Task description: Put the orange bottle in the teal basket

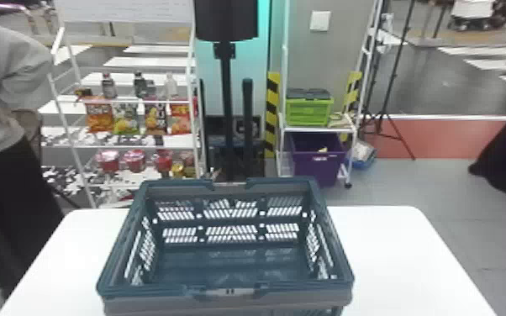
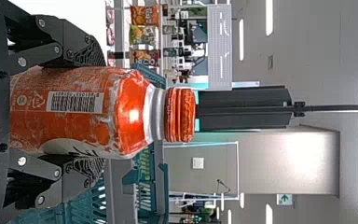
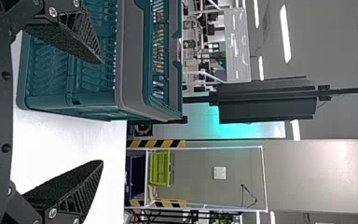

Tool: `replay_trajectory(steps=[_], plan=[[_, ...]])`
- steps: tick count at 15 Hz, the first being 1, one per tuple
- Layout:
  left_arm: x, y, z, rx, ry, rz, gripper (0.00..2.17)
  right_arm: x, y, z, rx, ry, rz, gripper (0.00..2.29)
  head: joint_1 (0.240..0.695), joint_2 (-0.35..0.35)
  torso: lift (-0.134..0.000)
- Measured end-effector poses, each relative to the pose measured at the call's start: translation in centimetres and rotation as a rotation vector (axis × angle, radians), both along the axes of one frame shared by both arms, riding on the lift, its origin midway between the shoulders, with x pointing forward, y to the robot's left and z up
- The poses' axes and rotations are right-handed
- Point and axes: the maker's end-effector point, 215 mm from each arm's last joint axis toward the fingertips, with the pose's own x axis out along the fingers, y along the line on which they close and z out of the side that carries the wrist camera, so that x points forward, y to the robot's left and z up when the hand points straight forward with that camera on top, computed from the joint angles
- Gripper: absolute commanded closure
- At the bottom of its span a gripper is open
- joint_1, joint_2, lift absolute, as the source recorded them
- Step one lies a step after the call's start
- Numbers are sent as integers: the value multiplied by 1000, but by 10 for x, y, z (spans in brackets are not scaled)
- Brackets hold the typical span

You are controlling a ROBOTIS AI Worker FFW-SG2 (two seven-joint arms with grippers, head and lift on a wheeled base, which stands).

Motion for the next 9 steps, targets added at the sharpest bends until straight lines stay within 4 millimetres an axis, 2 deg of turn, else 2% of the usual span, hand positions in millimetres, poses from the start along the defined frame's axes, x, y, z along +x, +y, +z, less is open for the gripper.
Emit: replay_trajectory(steps=[9], plan=[[1,-1,3,2,-3,-3,583,0,1,0,-3,3,5,130,499,0,0]])
